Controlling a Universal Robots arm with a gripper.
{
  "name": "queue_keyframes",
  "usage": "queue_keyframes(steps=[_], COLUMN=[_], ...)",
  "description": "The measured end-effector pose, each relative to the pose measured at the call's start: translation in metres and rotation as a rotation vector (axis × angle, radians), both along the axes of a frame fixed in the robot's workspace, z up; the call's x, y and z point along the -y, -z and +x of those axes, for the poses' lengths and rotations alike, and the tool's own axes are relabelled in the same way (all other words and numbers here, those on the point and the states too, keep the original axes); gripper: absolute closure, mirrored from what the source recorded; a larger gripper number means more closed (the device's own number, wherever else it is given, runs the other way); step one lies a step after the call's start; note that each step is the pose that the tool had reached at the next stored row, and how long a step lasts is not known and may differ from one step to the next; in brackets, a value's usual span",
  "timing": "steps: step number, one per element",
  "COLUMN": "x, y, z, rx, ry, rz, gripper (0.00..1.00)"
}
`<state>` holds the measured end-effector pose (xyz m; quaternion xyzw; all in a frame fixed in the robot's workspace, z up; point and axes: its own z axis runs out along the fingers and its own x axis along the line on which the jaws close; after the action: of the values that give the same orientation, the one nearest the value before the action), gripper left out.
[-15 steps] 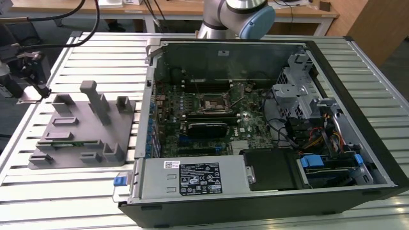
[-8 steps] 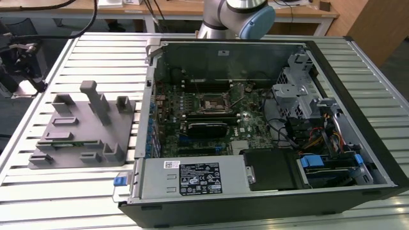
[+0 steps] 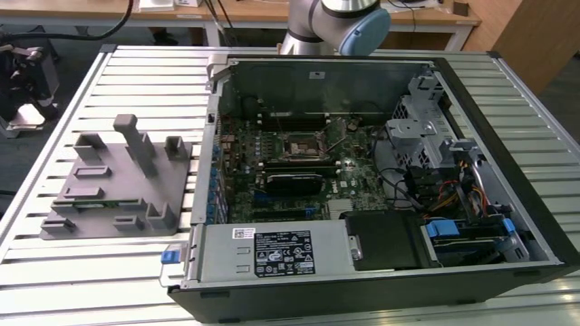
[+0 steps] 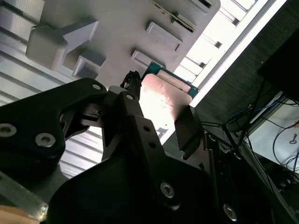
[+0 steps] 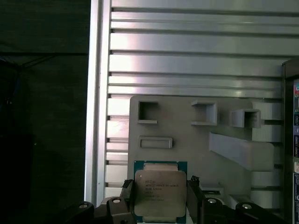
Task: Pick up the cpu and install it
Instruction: 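Pick up the cpu and move it towards the insertion slot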
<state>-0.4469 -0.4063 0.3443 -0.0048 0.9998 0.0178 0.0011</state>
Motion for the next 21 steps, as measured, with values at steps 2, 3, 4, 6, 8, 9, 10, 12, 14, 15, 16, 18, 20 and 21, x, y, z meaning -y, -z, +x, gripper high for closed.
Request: queue_keyframes(steps=[2, 3, 4, 6, 8, 9, 10, 12, 14, 15, 16, 18, 20, 21], x=[-0.0001, -0.0001, -0.0001, -0.0003, -0.0003, -0.0004, -0.0004, -0.0005, -0.0007, -0.0008, -0.0009, -0.0010, -0.0011, -0.0012], y=[-0.0048, -0.0072, -0.0095, -0.0142, -0.0191, -0.0218, -0.0242, -0.0292, -0.0344, -0.0369, -0.0394, -0.0449, -0.0499, -0.0525], z=[0.000, 0.000, 0.000, 0.000, 0.000, 0.000, 0.000, 0.000, 0.000, 0.000, 0.000, 0.000, 0.000, 0.000], rx=[-0.0001, 0.0000, -0.0001, 0.0000, -0.0001, -0.0001, -0.0001, 0.0000, -0.0001, -0.0001, 0.0000, -0.0001, -0.0001, 0.0000], ry=[0.000, 0.000, 0.000, 0.000, 0.000, 0.000, 0.000, 0.000, 0.000, 0.000, 0.000, 0.000, 0.000, 0.000], rz=[-0.0001, 0.0000, -0.0001, 0.0000, -0.0001, -0.0001, -0.0001, 0.0000, -0.0001, 0.0000, 0.0000, 0.0000, -0.0001, -0.0001], gripper=[0.46, 0.46, 0.46, 0.46, 0.46, 0.46, 0.46, 0.46, 0.46, 0.46, 0.46, 0.46, 0.46, 0.46])
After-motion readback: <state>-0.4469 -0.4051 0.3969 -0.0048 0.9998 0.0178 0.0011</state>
